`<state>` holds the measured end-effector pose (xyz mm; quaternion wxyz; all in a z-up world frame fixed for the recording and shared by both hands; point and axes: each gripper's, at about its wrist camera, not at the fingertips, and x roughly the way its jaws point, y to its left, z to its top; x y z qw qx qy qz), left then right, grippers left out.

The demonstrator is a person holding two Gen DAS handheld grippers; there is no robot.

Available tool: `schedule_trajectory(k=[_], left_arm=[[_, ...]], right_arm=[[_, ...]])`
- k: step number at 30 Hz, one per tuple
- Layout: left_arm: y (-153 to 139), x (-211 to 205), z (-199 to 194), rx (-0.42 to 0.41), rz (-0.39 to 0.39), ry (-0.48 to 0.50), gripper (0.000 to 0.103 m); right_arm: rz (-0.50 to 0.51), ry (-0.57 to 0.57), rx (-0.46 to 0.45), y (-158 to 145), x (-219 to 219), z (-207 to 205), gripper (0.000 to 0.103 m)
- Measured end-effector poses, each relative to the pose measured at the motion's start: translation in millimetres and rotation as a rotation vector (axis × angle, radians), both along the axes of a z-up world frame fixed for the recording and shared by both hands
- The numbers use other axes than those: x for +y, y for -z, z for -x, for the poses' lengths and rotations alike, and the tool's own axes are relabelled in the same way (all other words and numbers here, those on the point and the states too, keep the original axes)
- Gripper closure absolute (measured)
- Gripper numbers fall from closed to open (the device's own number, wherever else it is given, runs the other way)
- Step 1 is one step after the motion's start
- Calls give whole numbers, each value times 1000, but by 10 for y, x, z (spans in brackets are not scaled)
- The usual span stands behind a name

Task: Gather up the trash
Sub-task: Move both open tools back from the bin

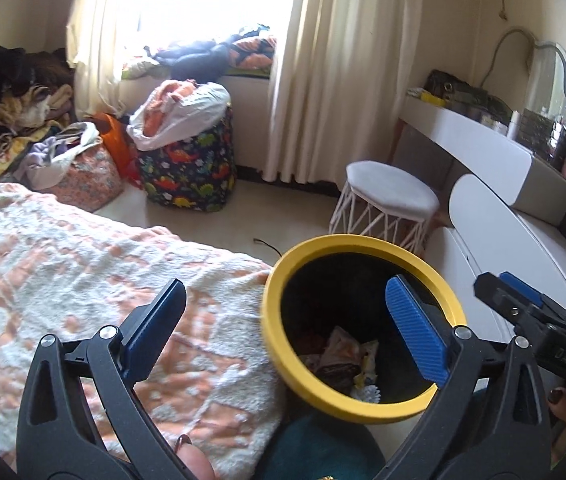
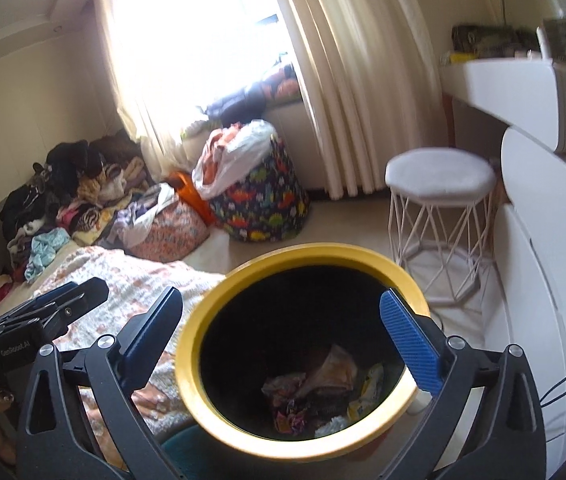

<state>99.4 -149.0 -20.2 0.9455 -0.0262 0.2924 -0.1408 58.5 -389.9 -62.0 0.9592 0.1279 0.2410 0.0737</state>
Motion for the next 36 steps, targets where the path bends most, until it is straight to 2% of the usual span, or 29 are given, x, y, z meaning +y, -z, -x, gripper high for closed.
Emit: schedule_trajectory(k=[7, 14, 22, 36], left_arm=[[-15, 262, 268, -41, -13, -71, 11], [27, 474, 446, -61, -29, -150, 11], [31, 590, 549, -83, -31, -186, 11], [22, 612, 579, -93, -25, -185, 11]], right_arm=[[57, 2, -144, -64, 200, 291, 7], [113, -6, -214, -64, 366, 468, 7], [159, 2, -251, -41, 457, 560, 7], [163, 17, -252, -55, 463, 595, 7]])
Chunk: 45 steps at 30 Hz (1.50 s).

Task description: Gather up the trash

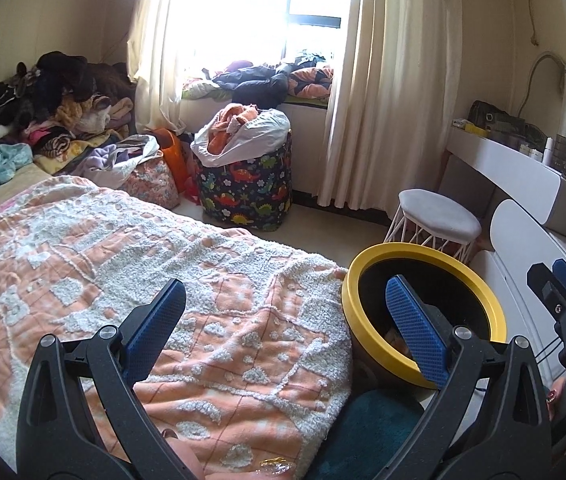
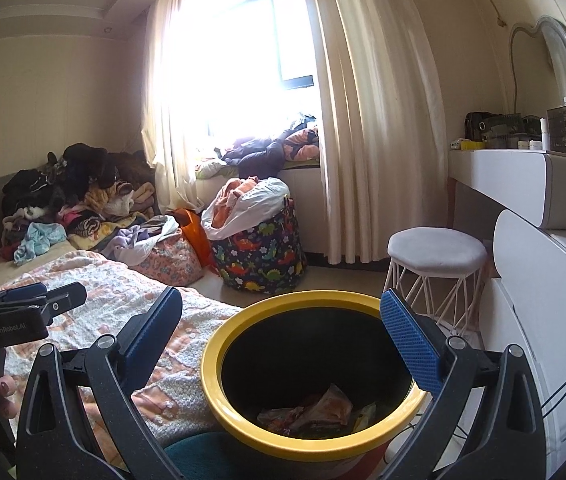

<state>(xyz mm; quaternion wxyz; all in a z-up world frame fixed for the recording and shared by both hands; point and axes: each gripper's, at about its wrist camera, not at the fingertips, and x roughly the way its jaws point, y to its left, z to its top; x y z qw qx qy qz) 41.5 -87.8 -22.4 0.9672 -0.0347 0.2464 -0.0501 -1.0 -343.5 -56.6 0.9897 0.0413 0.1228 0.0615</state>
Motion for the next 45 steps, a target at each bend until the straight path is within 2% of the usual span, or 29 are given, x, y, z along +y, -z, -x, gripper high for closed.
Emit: schedule_trajectory(k=[45], left_arm=[[-1, 0, 9, 3, 8, -4, 11]], right_arm=[[-1, 12, 14, 52, -47, -4, 7]])
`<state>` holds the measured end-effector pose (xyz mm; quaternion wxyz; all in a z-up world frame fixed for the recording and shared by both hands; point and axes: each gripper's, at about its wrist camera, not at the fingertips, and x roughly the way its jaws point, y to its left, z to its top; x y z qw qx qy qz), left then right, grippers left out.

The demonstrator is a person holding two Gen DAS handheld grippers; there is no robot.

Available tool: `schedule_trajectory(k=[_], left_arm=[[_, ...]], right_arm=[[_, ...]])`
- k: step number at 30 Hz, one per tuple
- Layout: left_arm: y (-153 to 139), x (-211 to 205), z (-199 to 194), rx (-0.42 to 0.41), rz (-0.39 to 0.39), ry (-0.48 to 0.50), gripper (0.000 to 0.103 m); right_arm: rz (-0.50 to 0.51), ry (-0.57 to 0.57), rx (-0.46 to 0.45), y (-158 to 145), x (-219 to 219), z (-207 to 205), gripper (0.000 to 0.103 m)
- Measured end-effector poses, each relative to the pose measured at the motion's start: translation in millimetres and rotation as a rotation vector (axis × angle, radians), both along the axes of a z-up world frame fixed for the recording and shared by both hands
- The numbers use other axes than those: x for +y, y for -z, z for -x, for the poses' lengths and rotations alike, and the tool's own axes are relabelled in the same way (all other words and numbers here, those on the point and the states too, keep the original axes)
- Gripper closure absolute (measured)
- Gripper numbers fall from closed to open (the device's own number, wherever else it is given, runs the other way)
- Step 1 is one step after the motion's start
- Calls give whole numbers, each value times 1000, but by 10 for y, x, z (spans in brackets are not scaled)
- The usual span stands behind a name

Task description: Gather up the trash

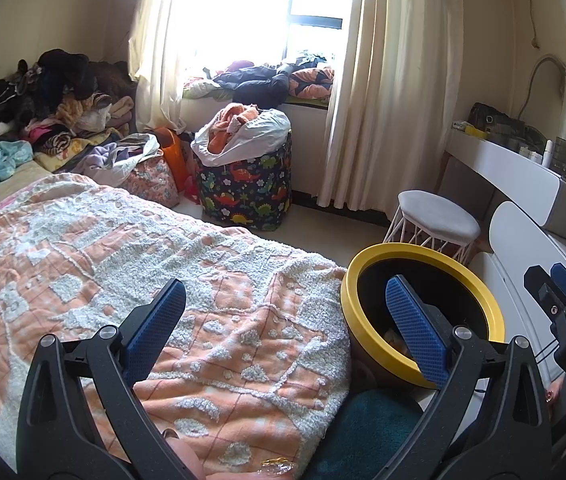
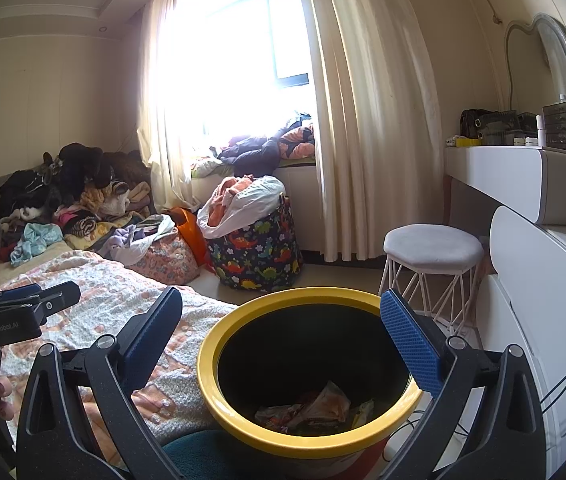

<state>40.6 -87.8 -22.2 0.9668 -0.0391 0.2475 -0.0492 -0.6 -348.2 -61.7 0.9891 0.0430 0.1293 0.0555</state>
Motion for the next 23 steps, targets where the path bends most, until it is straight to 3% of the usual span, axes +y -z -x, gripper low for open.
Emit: schedule_trajectory(k=[7, 11, 15, 17, 21, 23], left_arm=[[8, 57, 42, 12, 7, -46, 11], [34, 546, 97, 28, 46, -173, 11], [152, 1367, 174, 82, 44, -394, 11], [250, 1883, 244, 140, 15, -559, 11], [584, 2905, 463, 311, -27, -853, 11], [818, 3318, 585, 396, -23, -942, 11]], right_arm=[[21, -4, 33, -21, 79, -57, 7], [25, -120, 70, -102, 440, -227, 7], [32, -377, 124, -169, 1265, -435, 7], [40, -547, 205, -123, 1865, -556, 7], [119, -867, 402, 203, 3281, -642, 7], [178, -971, 478, 414, 3842, -606, 7]])
